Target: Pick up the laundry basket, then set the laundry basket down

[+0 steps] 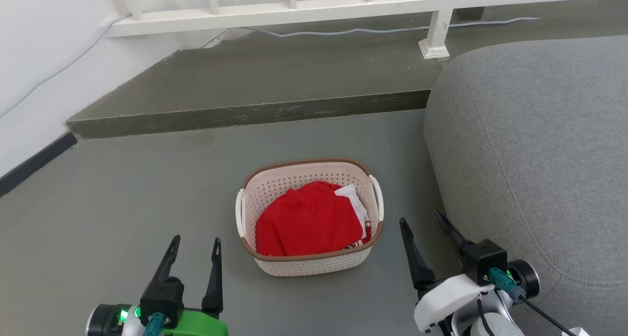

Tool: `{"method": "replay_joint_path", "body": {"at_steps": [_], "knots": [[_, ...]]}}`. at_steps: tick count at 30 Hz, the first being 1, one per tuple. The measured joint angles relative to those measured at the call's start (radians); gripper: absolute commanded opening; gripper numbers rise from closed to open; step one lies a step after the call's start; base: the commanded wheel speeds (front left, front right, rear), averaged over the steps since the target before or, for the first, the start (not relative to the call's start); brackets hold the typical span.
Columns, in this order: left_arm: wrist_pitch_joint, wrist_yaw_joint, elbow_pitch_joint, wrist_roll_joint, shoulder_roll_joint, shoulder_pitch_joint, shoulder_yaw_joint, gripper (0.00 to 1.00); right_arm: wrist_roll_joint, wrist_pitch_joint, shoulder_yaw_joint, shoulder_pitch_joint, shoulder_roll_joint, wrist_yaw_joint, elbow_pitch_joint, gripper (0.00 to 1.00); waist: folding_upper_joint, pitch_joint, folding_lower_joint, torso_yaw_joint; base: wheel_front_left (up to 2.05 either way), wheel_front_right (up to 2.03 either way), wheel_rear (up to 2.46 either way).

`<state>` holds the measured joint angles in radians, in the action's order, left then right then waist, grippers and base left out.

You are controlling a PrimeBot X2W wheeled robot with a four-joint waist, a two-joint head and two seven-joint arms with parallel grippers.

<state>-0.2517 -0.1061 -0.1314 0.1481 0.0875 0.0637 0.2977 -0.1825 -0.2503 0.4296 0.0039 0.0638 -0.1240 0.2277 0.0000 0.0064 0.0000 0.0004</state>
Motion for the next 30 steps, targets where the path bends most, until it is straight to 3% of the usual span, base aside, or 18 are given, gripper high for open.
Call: {"method": "replay_joint_path", "body": {"at_steps": [30], "knots": [[0.0, 0.002, -0.019, 0.031, -0.008, 0.0, -0.012, 1.0, -0.001, 0.0, -0.014, 0.004, -0.003, 0.0, -0.005, 1.0, 0.0, 0.016, 0.0, -0.002, 0.0, 0.0, 0.0]]}}
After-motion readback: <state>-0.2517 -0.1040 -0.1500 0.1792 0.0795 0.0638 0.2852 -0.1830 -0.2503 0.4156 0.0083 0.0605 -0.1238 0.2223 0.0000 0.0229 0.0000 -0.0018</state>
